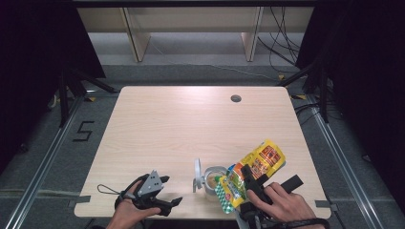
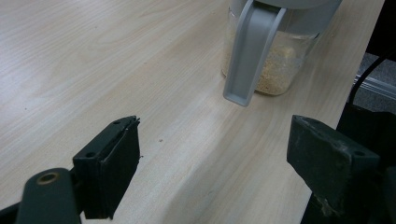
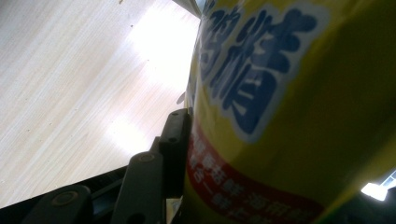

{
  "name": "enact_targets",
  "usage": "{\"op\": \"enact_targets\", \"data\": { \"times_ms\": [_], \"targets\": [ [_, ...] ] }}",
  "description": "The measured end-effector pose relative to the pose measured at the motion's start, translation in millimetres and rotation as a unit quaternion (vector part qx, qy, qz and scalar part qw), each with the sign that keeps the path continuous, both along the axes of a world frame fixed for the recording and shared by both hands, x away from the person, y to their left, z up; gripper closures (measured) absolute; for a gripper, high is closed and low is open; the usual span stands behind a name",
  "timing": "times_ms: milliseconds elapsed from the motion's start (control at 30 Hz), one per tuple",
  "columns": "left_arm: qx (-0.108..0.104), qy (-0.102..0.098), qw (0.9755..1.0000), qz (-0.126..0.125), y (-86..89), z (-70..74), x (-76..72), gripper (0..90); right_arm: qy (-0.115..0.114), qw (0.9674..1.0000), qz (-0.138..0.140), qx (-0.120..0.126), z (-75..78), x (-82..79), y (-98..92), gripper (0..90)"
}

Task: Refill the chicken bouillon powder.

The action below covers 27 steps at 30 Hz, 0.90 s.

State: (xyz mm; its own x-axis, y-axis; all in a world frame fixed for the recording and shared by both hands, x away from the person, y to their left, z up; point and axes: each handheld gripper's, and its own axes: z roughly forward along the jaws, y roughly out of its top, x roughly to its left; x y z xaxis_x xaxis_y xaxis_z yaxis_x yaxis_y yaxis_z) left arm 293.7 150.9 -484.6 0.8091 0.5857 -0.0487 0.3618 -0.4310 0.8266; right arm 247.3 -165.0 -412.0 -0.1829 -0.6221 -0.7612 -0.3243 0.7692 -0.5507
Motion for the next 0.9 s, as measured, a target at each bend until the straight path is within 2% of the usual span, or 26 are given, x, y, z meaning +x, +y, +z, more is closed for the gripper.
{"op": "enact_targets", "data": {
  "times_ms": [133, 167, 200, 400, 433, 467, 500, 533, 567, 600, 633, 667, 767, 800, 867, 900],
  "targets": [
    [0.001, -0.002, 1.0000, 0.004, 0.1, 0.2, -0.5, 16.8, 0.000, 1.0000, -0.001, -0.002, 0.5, 0.0, -0.4, 62.0],
    [-0.002, 0.000, 1.0000, 0.001, 0.0, -0.2, 0.1, 16.8, 0.007, 1.0000, -0.004, -0.003, 0.5, 0.4, -0.2, 62.0],
    [0.002, 0.002, 1.0000, 0.004, 0.1, 0.4, -0.7, 16.8, 0.004, 0.9997, -0.003, -0.026, 3.0, 0.5, 0.8, 62.0],
    [0.000, 0.000, 1.0000, 0.006, 0.0, 0.3, -0.8, 16.8, 0.006, 0.9996, -0.005, -0.026, 2.5, 0.0, 0.2, 62.1],
    [0.000, 0.000, 1.0000, 0.005, 0.0, 0.3, -0.8, 16.8, -0.004, 0.9998, 0.002, -0.019, 1.2, -0.2, -0.4, 62.1],
    [0.002, 0.001, 1.0000, 0.004, 0.1, 0.5, -0.7, 16.8, -0.005, 0.9996, 0.003, -0.028, 1.9, 0.1, -0.1, 62.1],
    [0.000, 0.000, 1.0000, 0.003, -0.1, 0.2, -0.5, 16.8, -0.002, 0.9999, 0.000, -0.014, 0.3, -0.2, -0.8, 62.1],
    [-0.001, 0.001, 1.0000, 0.001, -0.1, 0.0, -0.3, 16.8, -0.003, 0.9996, 0.002, -0.027, 2.1, 0.1, -0.3, 62.0],
    [0.002, 0.000, 1.0000, 0.002, 0.1, 0.4, -0.2, 16.8, 0.006, 0.9997, -0.005, -0.025, 2.5, 0.3, 0.0, 62.1],
    [0.002, 0.001, 1.0000, 0.004, 0.0, 0.5, -0.7, 16.8, 0.006, 0.9996, -0.004, -0.027, 2.9, 0.3, 0.3, 62.1],
    [0.002, 0.001, 1.0000, 0.004, 0.1, 0.5, -0.6, 16.8, 0.005, 0.9996, -0.003, -0.028, 3.2, 0.3, 0.5, 62.0],
    [0.002, 0.001, 1.0000, 0.004, 0.1, 0.5, -0.6, 16.8, -0.005, 0.9996, 0.003, -0.028, 3.5, 0.0, 0.4, 62.1],
    [0.002, 0.002, 1.0000, 0.004, 0.1, 0.5, -0.6, 16.8, -0.007, 0.9995, 0.004, -0.030, 4.6, -0.1, 0.9, 62.1],
    [0.001, 0.000, 1.0000, 0.005, 0.0, 0.4, -0.8, 16.8, 0.003, 0.9995, -0.002, -0.031, 5.5, 0.2, 1.3, 62.1],
    [0.000, 0.000, 1.0000, 0.005, 0.1, 0.3, -0.8, 16.8, 0.001, 0.9995, -0.003, -0.032, 6.1, 0.4, 1.3, 62.1],
    [0.000, 0.000, 1.0000, 0.006, 0.1, 0.3, -0.7, 16.8, -0.009, 0.9995, 0.002, -0.031, 6.0, 0.2, 1.0, 62.1]
  ]
}}
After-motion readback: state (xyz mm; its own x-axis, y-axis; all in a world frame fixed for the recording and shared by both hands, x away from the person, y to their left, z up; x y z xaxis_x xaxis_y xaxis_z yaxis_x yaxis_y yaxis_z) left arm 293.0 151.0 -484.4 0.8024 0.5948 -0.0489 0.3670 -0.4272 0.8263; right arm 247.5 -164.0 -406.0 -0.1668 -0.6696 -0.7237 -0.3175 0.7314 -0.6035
